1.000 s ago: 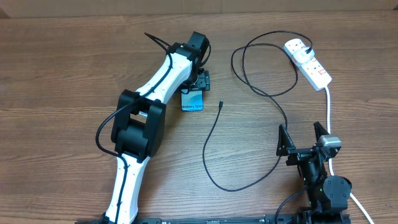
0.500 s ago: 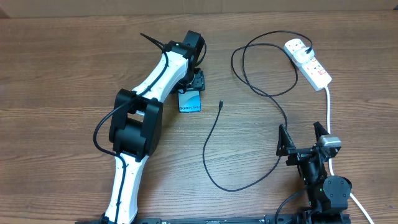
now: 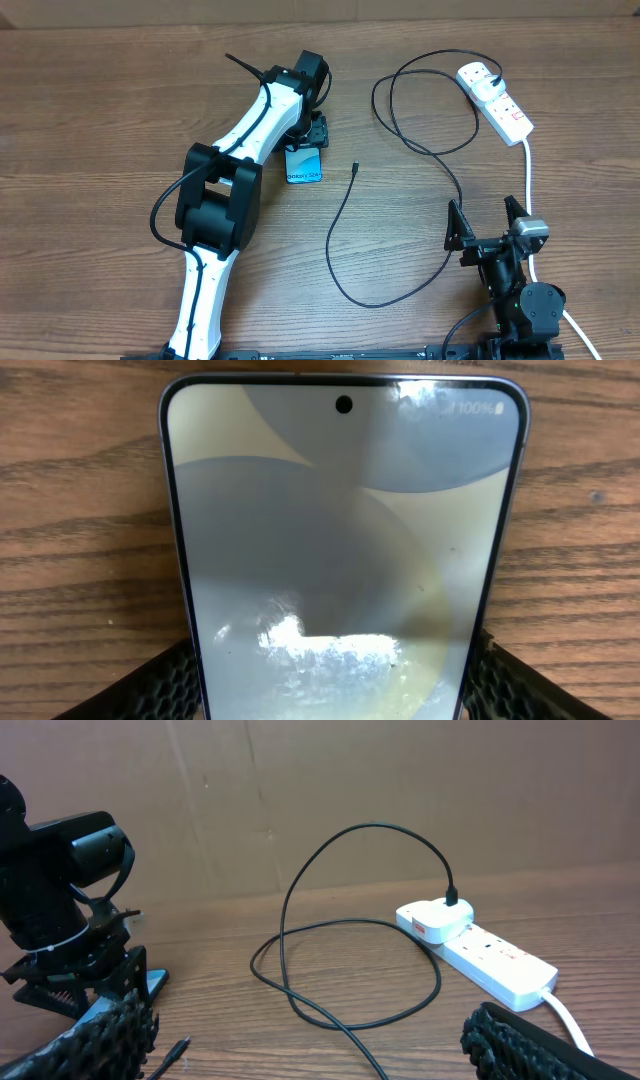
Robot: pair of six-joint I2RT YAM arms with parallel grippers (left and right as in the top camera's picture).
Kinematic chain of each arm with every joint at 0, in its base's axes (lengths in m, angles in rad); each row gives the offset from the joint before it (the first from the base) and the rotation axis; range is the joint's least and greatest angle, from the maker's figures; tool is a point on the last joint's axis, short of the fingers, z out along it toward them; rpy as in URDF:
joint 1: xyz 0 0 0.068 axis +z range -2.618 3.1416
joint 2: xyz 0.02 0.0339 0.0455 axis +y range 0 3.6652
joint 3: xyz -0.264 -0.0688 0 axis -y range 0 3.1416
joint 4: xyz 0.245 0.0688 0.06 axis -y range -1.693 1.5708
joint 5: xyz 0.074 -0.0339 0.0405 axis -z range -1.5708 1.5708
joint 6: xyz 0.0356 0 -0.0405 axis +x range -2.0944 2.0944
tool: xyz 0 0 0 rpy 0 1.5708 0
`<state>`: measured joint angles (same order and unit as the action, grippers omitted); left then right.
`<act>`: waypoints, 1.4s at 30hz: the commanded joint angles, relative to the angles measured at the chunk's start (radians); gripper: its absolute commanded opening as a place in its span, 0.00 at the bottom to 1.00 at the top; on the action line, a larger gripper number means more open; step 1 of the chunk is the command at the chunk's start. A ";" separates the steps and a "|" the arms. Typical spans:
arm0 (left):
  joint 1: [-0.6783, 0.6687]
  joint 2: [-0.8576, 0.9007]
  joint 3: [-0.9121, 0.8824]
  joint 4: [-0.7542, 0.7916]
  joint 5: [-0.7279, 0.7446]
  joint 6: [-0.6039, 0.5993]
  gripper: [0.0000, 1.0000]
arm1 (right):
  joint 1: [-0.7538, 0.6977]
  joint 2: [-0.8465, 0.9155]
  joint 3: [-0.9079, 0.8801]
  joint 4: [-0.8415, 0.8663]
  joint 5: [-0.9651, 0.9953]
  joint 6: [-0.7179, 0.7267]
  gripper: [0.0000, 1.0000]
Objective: Plug charger to phone and switch on socket
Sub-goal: 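Close the left gripper on the phone's top end, then lift the phone upright with the left gripper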
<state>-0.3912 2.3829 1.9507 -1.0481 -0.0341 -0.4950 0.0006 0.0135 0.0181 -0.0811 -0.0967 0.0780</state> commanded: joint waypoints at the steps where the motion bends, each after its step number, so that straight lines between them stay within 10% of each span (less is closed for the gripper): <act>1: -0.003 0.065 -0.019 -0.027 -0.029 0.001 0.72 | -0.001 -0.011 -0.010 0.004 0.008 -0.004 1.00; 28: 0.000 0.059 0.197 -0.305 0.140 -0.010 0.66 | -0.001 -0.011 -0.010 0.004 0.008 -0.004 1.00; 42: 0.106 0.059 0.206 -0.351 0.788 0.047 0.62 | -0.001 -0.011 -0.010 0.004 0.008 -0.004 1.00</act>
<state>-0.3370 2.4393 2.1273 -1.3952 0.4637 -0.4900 0.0006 0.0135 0.0181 -0.0811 -0.0967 0.0780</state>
